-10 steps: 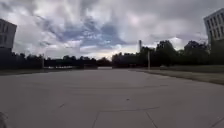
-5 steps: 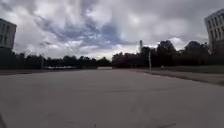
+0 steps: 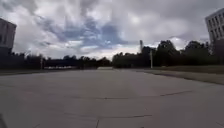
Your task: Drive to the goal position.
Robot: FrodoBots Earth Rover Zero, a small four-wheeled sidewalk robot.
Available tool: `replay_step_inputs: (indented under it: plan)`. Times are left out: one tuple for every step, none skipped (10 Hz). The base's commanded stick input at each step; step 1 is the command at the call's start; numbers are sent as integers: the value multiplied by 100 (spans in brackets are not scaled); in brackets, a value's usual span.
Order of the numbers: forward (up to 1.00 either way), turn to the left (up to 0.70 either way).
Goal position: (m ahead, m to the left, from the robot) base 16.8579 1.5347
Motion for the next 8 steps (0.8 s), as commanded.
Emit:
replay_step_inputs:
  plan:
    - [100,0]
    - [100,0]
    - [100,0]
    - [100,0]
    - [100,0]
    - [100,3]
    - [100,6]
    - [100,7]
